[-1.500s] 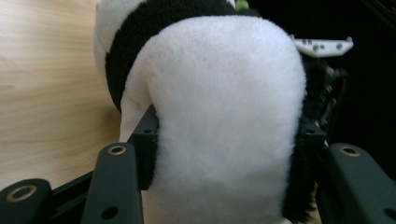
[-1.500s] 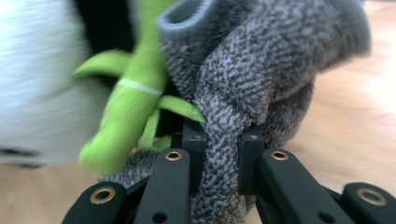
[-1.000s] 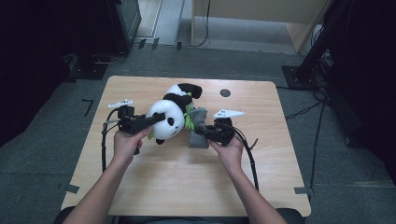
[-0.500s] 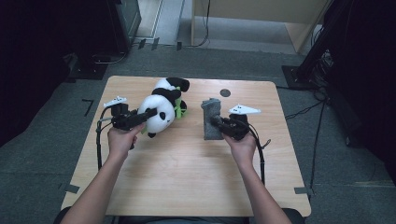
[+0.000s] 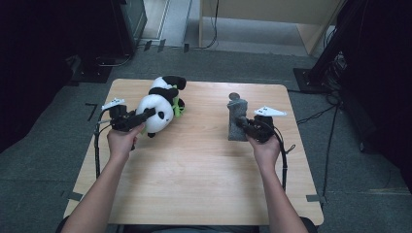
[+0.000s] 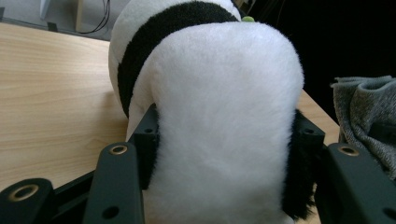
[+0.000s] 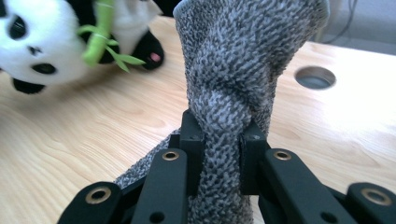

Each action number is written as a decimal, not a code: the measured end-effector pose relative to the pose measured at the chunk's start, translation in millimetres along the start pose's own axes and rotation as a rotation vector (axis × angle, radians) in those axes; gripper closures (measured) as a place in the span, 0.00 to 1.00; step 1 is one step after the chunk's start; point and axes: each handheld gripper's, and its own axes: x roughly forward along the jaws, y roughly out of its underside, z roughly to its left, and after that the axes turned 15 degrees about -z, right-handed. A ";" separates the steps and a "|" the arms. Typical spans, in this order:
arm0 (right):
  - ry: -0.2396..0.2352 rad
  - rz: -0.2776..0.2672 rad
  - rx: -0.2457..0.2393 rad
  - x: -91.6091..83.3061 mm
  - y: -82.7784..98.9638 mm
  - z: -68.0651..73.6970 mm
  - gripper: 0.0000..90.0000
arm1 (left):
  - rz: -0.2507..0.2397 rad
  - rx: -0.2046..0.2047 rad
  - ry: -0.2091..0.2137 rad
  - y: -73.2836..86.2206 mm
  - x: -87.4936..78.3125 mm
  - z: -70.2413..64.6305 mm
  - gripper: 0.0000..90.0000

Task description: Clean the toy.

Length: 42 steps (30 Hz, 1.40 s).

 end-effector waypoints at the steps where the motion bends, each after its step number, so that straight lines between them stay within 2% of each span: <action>1: 0.008 0.009 -0.002 1.0 1.9 -1.9 0.87 | -0.003 -0.013 -0.002 0.7 -0.2 3.4 0.50; 2: 0.013 0.017 -0.007 2.1 3.8 -4.2 0.87 | -0.008 -0.025 0.001 1.5 -0.6 7.5 0.49; 4: 0.022 0.026 -0.011 4.9 8.2 -9.6 0.87 | 0.013 -0.022 -0.022 2.0 -1.3 13.9 0.49; 6: 0.029 0.041 0.019 8.0 13.8 -16.3 0.87 | 0.038 -0.026 -0.035 1.9 -2.6 20.0 0.48; 9: 0.037 0.081 0.041 12.9 22.0 -22.8 0.86 | 0.074 -0.005 -0.039 2.3 -5.6 26.6 0.44; 12: 0.038 0.103 0.042 16.2 27.7 -26.6 0.86 | 0.112 0.003 -0.021 2.6 -8.1 32.8 0.39; 15: 0.047 0.112 0.052 17.7 31.7 -30.2 0.86 | 0.128 0.000 -0.001 2.2 -11.2 36.9 0.33; 19: 0.057 0.134 0.045 19.7 35.8 -32.1 0.84 | 0.134 0.010 -0.001 1.5 -12.7 37.1 0.27; 25: 0.061 0.177 0.010 29.2 46.6 -33.2 0.79 | 0.123 0.060 -0.002 2.0 -12.0 33.1 0.18; 31: 0.067 0.175 0.036 31.8 49.5 -36.9 0.73 | 0.122 0.090 -0.011 -0.3 -14.1 30.2 0.17; 36: 0.076 0.180 0.076 31.9 50.2 -39.7 0.69 | 0.151 0.147 -0.019 -4.1 -14.9 24.7 0.18; 40: 0.080 0.181 0.081 31.9 49.6 -40.2 0.66 | 0.153 0.191 -0.034 -8.1 -18.8 22.2 0.18; 42: 0.082 0.181 0.083 31.9 49.6 -40.6 0.66 | 0.155 0.195 -0.032 -9.2 -20.0 22.1 0.18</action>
